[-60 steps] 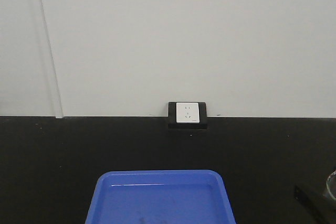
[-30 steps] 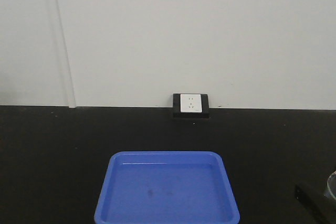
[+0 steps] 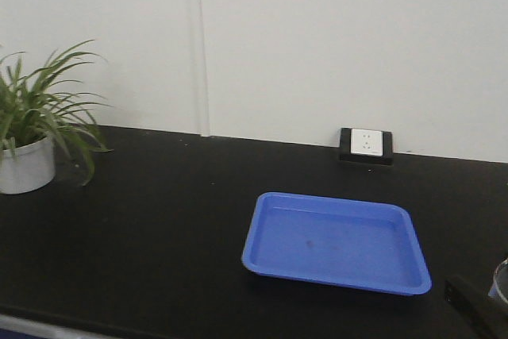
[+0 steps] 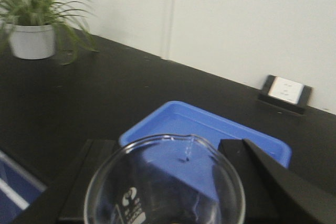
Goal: Move beaker to silver tray on left bench
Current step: 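Drive the base to the bench with the silver tray, holding the beaker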
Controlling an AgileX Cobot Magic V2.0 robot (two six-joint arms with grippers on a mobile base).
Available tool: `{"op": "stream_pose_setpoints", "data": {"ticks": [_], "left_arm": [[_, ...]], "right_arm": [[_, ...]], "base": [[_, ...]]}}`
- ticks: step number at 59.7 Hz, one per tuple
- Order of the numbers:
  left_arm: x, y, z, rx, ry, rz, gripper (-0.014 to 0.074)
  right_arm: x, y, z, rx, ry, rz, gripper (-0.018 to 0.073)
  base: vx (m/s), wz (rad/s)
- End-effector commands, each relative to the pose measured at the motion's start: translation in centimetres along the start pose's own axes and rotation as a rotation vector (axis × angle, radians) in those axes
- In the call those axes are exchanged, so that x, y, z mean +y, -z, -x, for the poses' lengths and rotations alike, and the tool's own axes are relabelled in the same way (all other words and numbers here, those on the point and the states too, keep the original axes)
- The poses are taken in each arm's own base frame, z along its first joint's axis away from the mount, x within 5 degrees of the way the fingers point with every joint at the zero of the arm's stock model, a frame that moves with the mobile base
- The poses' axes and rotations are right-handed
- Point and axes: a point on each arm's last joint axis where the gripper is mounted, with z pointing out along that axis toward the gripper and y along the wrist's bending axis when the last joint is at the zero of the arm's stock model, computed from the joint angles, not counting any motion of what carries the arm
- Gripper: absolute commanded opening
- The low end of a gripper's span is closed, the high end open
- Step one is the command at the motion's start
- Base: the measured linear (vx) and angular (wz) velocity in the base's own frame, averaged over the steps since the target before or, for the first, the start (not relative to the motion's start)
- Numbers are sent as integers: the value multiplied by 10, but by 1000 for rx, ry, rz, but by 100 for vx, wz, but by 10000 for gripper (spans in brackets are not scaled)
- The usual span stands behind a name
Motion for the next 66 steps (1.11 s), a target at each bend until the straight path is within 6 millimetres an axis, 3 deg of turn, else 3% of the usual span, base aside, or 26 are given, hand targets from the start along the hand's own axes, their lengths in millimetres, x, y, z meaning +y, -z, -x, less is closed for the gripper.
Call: {"op": "stream_pose_setpoints", "data": {"ticks": [1,37,66], "left_arm": [[-1,-2,1,-62,3,-6,1],[-1,-2,1,-62,3,-6,1],[-1,-2,1,-62,3,-6,1]], "right_arm": [[2,2,15,-78,26,33,-11],[2,2,15,-78,26,33,-11],[2,2,15,-78,26,33,-11]], "base": [[-31,44],[-35,41],[-40,64]]}}
